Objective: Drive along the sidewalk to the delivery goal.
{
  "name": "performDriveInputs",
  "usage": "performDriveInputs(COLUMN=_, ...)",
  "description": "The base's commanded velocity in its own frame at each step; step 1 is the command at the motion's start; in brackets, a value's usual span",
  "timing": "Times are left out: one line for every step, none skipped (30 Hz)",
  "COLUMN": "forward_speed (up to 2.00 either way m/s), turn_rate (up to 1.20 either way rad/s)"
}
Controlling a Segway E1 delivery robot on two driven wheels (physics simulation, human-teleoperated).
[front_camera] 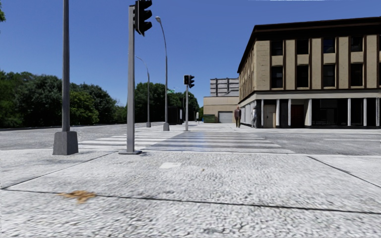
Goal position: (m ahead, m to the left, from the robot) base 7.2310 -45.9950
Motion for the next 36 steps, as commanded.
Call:
performDriveInputs(forward_speed=2.0, turn_rate=-0.3)
performDriveInputs(forward_speed=2.0, turn_rate=-0.3)
performDriveInputs(forward_speed=2.0, turn_rate=-0.3)
performDriveInputs(forward_speed=2.0, turn_rate=-0.3)
performDriveInputs(forward_speed=2.0, turn_rate=-0.3)
performDriveInputs(forward_speed=2.0, turn_rate=-0.3)
performDriveInputs(forward_speed=2.0, turn_rate=-0.3)
performDriveInputs(forward_speed=2.0, turn_rate=-0.3)
performDriveInputs(forward_speed=2.0, turn_rate=-0.3)
performDriveInputs(forward_speed=2.0, turn_rate=-0.3)
performDriveInputs(forward_speed=2.0, turn_rate=-0.3)
performDriveInputs(forward_speed=2.0, turn_rate=-0.3)
performDriveInputs(forward_speed=2.0, turn_rate=-0.3)
performDriveInputs(forward_speed=2.0, turn_rate=-0.3)
performDriveInputs(forward_speed=2.0, turn_rate=-0.3)
performDriveInputs(forward_speed=2.0, turn_rate=-0.3)
performDriveInputs(forward_speed=2.0, turn_rate=-0.3)
performDriveInputs(forward_speed=2.0, turn_rate=-0.3)
performDriveInputs(forward_speed=2.0, turn_rate=-0.3)
performDriveInputs(forward_speed=2.0, turn_rate=-0.3)
performDriveInputs(forward_speed=2.0, turn_rate=-0.3)
performDriveInputs(forward_speed=2.0, turn_rate=-0.3)
performDriveInputs(forward_speed=2.0, turn_rate=-0.3)
performDriveInputs(forward_speed=2.0, turn_rate=-0.3)
performDriveInputs(forward_speed=2.0, turn_rate=-0.3)
performDriveInputs(forward_speed=2.0, turn_rate=-0.3)
performDriveInputs(forward_speed=2.0, turn_rate=-0.3)
performDriveInputs(forward_speed=2.0, turn_rate=-0.3)
performDriveInputs(forward_speed=2.0, turn_rate=-0.29)
performDriveInputs(forward_speed=2.0, turn_rate=-0.22)
performDriveInputs(forward_speed=2.0, turn_rate=-0.22)
performDriveInputs(forward_speed=2.0, turn_rate=-0.01)
performDriveInputs(forward_speed=2.0, turn_rate=0.0)
performDriveInputs(forward_speed=2.0, turn_rate=0.0)
performDriveInputs(forward_speed=2.0, turn_rate=0.0)
performDriveInputs(forward_speed=2.0, turn_rate=0.0)
